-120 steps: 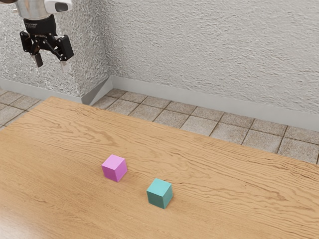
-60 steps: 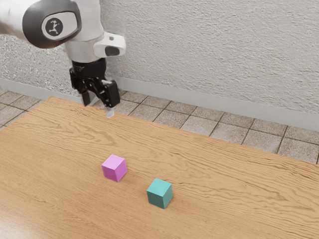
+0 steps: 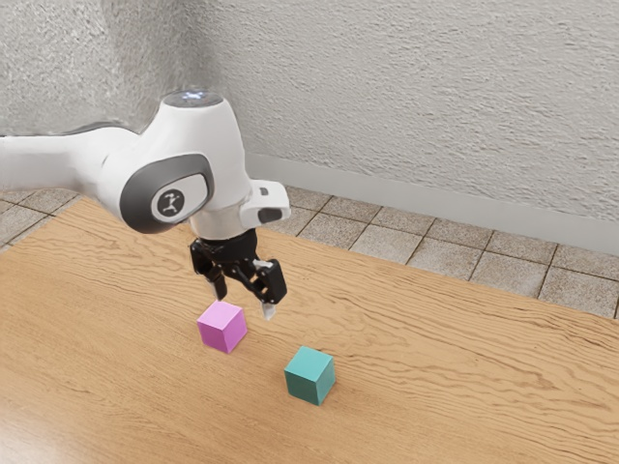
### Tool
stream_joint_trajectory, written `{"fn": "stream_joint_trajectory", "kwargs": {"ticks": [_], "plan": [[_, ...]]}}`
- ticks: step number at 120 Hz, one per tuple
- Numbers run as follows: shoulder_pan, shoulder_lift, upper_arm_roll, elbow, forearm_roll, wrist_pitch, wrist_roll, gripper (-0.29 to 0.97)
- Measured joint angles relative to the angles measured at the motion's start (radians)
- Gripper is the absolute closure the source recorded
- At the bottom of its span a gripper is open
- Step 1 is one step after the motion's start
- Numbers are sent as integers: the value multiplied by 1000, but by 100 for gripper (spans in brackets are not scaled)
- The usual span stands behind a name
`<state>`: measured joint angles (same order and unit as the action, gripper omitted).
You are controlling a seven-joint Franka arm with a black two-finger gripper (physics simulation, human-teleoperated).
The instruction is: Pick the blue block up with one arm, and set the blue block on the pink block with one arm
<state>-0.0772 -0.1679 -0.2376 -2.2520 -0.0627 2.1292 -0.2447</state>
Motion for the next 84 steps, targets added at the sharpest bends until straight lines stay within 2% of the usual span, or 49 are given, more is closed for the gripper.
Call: {"fn": "stream_joint_trajectory", "kwargs": {"ticks": [20,38,68,84], "plan": [[0,94,0,-16,-35,183,-43,0],[2,170,-1,-16,-59,274,-66,0],[12,229,-25,3,-58,307,-68,0],[-9,295,-54,84,-33,251,-68,0]]}}
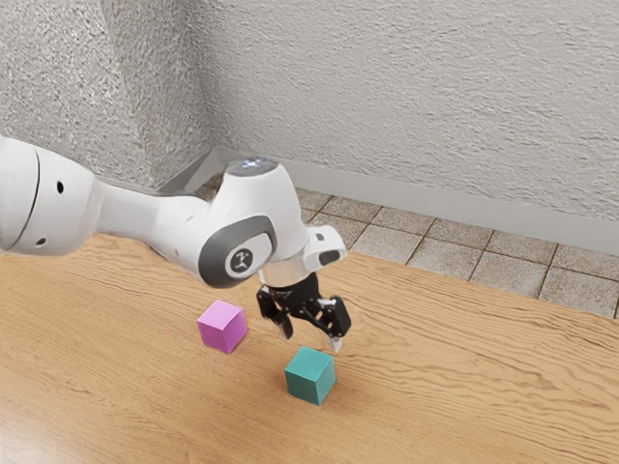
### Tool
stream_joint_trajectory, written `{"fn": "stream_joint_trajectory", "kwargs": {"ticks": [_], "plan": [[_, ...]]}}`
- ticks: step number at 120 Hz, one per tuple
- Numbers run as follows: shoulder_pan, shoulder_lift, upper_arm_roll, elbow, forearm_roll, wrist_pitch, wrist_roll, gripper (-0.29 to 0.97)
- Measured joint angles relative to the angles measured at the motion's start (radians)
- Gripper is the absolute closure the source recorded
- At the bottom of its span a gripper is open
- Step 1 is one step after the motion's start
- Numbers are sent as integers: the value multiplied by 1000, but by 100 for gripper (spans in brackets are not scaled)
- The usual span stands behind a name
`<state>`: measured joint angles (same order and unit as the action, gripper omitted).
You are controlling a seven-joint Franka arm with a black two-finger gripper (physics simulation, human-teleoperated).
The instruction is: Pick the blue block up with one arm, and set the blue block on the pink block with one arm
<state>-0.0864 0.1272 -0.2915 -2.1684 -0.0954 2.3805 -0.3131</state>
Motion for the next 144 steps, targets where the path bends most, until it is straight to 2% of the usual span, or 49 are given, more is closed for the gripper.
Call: {"fn": "stream_joint_trajectory", "kwargs": {"ticks": [24,54,79,144], "plan": [[1,22,3,25,56,-93,-1,0],[1,71,6,35,74,-128,-2,0],[1,115,17,47,76,-80,-2,0],[1,143,25,30,80,73,3,0]]}}
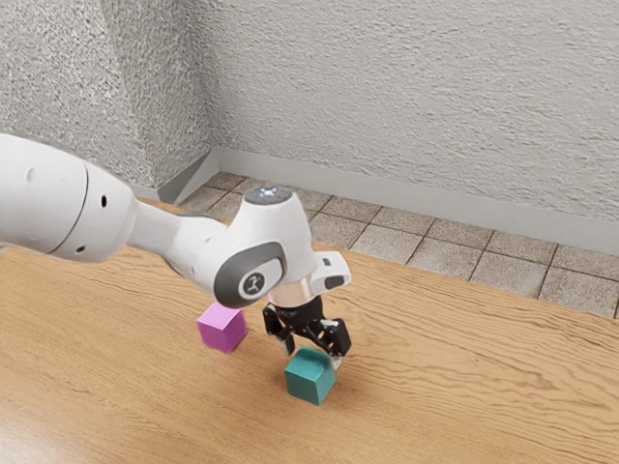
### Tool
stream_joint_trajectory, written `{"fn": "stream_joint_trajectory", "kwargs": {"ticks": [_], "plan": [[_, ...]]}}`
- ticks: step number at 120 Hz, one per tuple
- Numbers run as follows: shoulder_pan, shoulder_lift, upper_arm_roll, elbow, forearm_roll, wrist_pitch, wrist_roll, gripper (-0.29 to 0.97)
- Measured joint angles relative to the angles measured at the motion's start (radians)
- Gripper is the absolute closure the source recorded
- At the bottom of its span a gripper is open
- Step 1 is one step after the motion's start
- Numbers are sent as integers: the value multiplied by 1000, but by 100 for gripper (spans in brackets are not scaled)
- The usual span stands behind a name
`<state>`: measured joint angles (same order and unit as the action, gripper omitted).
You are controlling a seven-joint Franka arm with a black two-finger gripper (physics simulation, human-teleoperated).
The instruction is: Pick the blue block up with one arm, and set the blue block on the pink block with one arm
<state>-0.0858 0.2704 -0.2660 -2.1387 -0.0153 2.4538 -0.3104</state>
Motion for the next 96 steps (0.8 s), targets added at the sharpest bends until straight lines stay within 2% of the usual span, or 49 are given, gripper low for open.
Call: {"fn": "stream_joint_trajectory", "kwargs": {"ticks": [45,96], "plan": [[0,-9,2,-50,-8,73,-1,0],[-14,4,7,-61,-30,92,-3,1]]}}
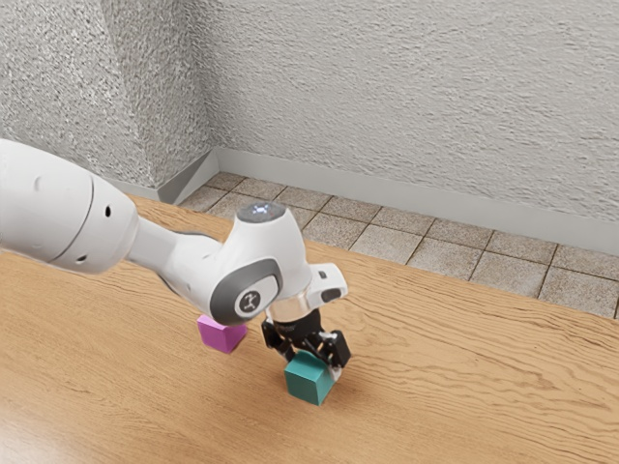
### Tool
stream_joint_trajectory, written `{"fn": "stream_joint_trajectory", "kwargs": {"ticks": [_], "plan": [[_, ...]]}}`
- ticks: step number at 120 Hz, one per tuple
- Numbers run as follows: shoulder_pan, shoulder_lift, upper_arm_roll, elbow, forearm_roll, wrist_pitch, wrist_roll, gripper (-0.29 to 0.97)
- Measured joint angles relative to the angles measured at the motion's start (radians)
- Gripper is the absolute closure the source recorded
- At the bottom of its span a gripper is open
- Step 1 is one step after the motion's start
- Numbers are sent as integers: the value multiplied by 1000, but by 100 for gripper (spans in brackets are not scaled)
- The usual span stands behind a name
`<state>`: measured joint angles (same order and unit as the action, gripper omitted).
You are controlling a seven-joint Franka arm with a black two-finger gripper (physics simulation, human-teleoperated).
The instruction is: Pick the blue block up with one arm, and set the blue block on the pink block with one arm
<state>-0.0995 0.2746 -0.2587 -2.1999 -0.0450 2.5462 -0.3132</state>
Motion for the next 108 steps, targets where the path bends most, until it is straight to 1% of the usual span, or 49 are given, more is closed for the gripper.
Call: {"fn": "stream_joint_trajectory", "kwargs": {"ticks": [61,108], "plan": [[-17,10,10,0,51,-1,0,14],[-17,10,13,0,73,-2,0,26]]}}
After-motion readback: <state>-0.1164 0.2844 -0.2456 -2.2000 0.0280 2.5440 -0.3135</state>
